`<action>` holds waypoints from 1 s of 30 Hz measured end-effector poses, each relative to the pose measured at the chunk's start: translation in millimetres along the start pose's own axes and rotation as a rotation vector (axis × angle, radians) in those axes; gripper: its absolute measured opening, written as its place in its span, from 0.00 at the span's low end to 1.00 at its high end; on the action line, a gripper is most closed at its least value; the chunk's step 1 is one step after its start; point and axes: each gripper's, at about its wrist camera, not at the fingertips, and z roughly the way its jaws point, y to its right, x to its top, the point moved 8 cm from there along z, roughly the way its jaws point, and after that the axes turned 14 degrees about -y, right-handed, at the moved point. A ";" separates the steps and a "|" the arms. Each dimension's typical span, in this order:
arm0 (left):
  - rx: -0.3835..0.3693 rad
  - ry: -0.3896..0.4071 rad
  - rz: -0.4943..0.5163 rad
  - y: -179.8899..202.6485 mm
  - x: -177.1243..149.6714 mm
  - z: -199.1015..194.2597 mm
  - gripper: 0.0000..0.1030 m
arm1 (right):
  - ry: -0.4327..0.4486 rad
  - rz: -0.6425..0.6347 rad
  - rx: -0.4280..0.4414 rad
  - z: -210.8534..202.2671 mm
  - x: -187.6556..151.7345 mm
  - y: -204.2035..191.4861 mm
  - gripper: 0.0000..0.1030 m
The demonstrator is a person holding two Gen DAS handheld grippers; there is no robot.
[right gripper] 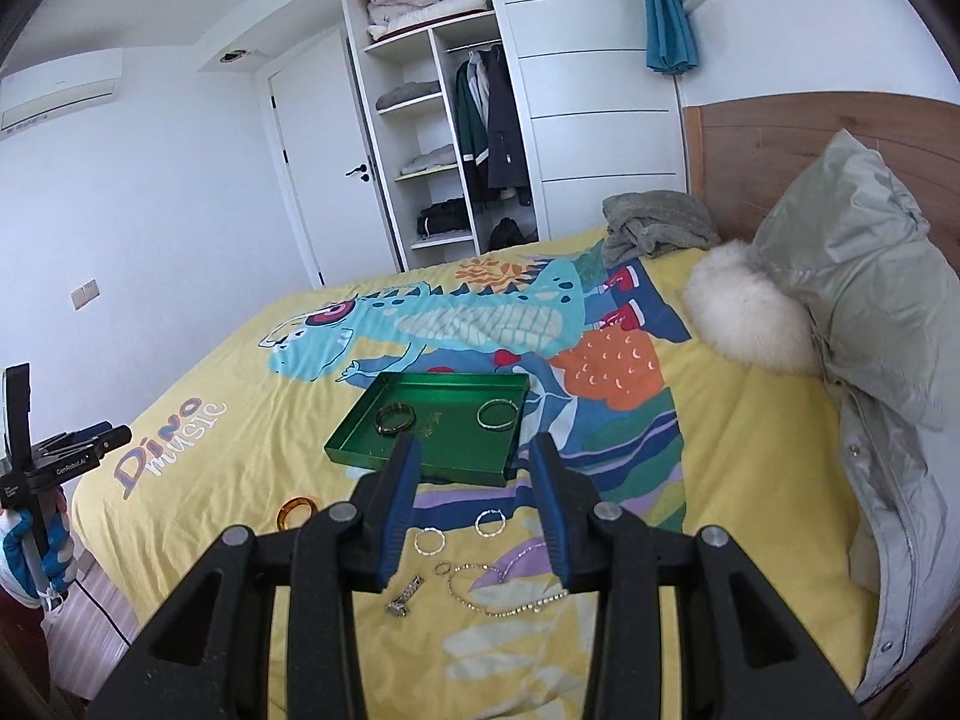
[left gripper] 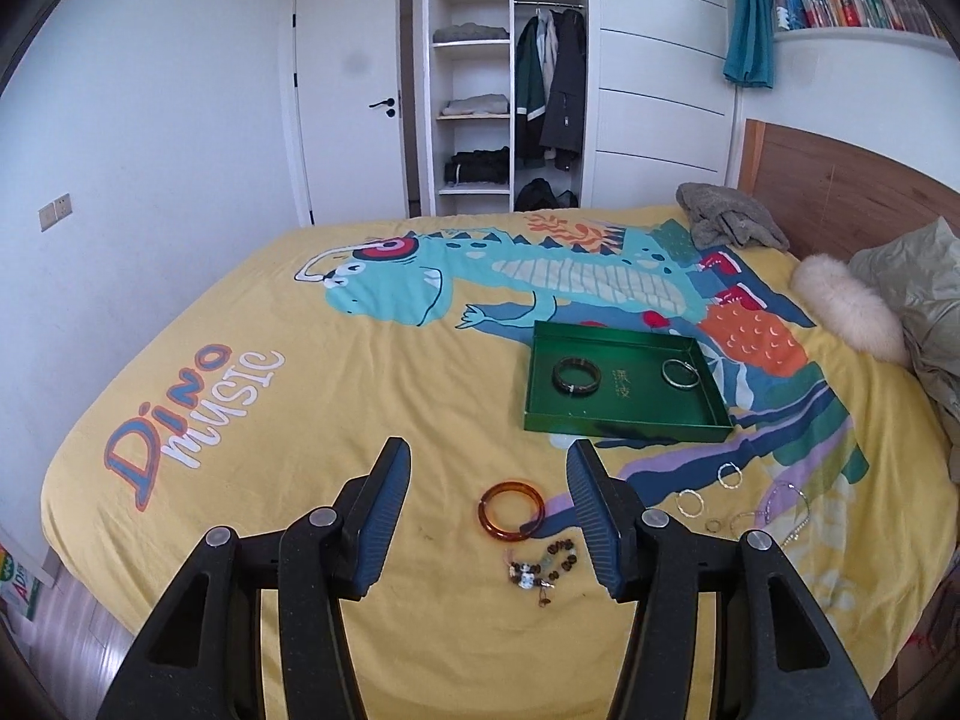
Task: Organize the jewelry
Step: 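Move both tools back toward the silver watch and rhinestone necklace, then grasp the silver watch with the left tool while the right tool grasps the rhinestone necklace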
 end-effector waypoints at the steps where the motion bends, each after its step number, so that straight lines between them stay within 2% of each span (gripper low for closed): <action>1: -0.004 -0.002 0.004 6.3 -6.1 -0.6 0.52 | -0.003 0.010 0.006 -0.2 -6.7 2.8 0.35; 7: -0.041 -0.014 0.037 41.9 -39.5 18.3 0.55 | -0.038 0.046 0.031 10.9 -43.1 16.2 0.35; 9: -0.052 -0.013 0.053 57.0 -50.0 26.0 0.60 | -0.053 0.062 0.046 19.2 -53.4 20.9 0.35; 13: -0.098 -0.034 0.094 91.8 -72.1 49.1 0.61 | -0.094 0.090 0.073 43.8 -73.6 30.2 0.35; 18: -0.189 -0.122 0.133 137.9 -103.0 95.1 0.61 | -0.172 0.141 0.118 85.7 -100.6 41.0 0.35; 21: -0.215 -0.162 0.172 162.4 -116.3 119.8 0.61 | -0.228 0.174 0.140 114.2 -116.5 48.5 0.35; 30: -0.272 -0.266 0.253 200.0 -126.6 186.2 0.61 | -0.369 0.250 0.198 186.0 -151.4 60.8 0.35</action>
